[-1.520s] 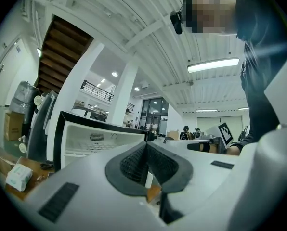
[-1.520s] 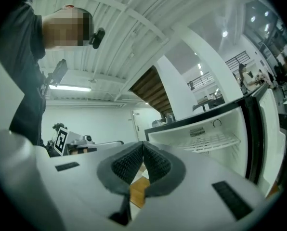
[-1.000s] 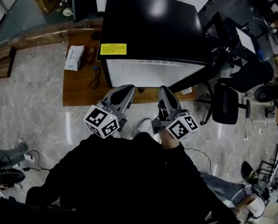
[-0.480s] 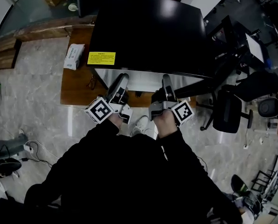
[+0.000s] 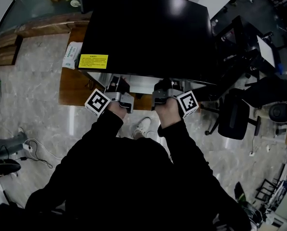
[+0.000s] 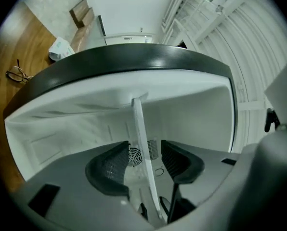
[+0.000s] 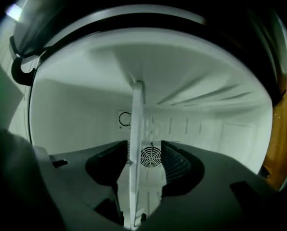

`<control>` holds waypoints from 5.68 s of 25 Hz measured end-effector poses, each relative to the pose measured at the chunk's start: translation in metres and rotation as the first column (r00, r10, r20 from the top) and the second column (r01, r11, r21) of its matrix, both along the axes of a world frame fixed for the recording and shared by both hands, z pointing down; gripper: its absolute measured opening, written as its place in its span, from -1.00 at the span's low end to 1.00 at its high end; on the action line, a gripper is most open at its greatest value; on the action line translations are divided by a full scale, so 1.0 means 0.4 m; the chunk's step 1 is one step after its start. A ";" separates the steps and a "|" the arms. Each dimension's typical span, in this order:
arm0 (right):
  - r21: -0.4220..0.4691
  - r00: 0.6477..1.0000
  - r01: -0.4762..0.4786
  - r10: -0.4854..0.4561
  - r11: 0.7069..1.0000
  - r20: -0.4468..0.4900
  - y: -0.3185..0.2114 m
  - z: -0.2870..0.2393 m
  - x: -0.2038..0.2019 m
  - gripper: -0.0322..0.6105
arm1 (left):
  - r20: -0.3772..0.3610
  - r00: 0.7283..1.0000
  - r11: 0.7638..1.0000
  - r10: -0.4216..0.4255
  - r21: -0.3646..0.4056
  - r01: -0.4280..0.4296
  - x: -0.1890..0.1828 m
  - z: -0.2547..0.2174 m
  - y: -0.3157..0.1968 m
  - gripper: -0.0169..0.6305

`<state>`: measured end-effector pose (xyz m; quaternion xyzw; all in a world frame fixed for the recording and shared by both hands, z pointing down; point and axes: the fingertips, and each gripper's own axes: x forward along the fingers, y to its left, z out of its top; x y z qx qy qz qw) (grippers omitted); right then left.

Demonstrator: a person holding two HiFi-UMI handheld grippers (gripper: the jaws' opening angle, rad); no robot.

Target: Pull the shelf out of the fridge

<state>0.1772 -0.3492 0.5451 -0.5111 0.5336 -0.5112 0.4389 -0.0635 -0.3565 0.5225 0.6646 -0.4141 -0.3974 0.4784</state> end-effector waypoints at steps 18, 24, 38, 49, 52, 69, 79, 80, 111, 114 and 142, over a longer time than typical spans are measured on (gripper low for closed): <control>0.038 0.995 0.003 -0.007 0.999 0.101 -0.009 -0.023 0.019 -0.81 | -0.091 0.991 0.991 -0.096 -0.099 0.086 -0.019 0.016 -0.022 -0.84; 0.029 0.996 0.005 -0.007 1.000 0.089 0.057 -0.023 0.010 -0.81 | -0.096 0.993 0.994 -0.073 -0.094 0.064 -0.030 0.012 0.042 -0.87; 0.043 0.999 -0.031 0.029 0.999 0.041 0.294 -0.028 -0.024 -0.81 | -0.119 0.993 0.996 0.017 -0.089 -0.027 -0.063 0.014 0.273 -0.87; 0.056 0.997 -0.053 0.050 0.997 0.053 0.475 -0.036 -0.039 -0.80 | -0.130 0.990 0.992 0.055 -0.108 -0.069 -0.075 0.006 0.428 -0.87; 0.074 0.997 -0.048 0.044 0.996 0.057 0.540 -0.052 -0.054 -0.80 | -0.134 0.989 0.993 0.066 -0.084 -0.078 -0.086 -0.017 0.479 -0.87; 0.293 1.000 -0.018 0.010 0.956 0.030 0.701 -0.381 -0.056 -0.80 | -0.125 0.981 0.982 0.149 0.132 -0.132 -0.086 -0.353 0.639 -0.88; 0.264 1.000 0.025 -0.027 0.964 0.005 0.552 -0.446 -0.045 -0.80 | -0.133 0.987 0.994 0.095 0.075 -0.085 -0.082 -0.399 0.521 -0.87; 0.261 1.000 0.026 -0.030 0.965 0.010 0.523 -0.456 -0.043 -0.80 | -0.136 0.987 0.995 0.088 0.066 -0.079 -0.079 -0.409 0.495 -0.87; 0.166 0.997 0.078 -0.081 0.983 0.010 0.234 -0.450 -0.041 -0.54 | -0.167 0.986 0.998 -0.004 -0.065 -0.007 -0.088 -0.376 0.207 -0.86; 0.176 0.996 0.081 -0.085 0.981 0.017 0.239 -0.469 -0.039 -0.26 | -0.166 0.986 0.999 0.006 -0.048 -0.015 -0.085 -0.390 0.211 -0.65; 0.101 0.997 0.071 -0.069 0.992 -0.028 0.285 -0.473 -0.043 0.35 | -0.103 0.994 0.999 0.044 0.029 -0.041 -0.096 -0.473 0.258 0.12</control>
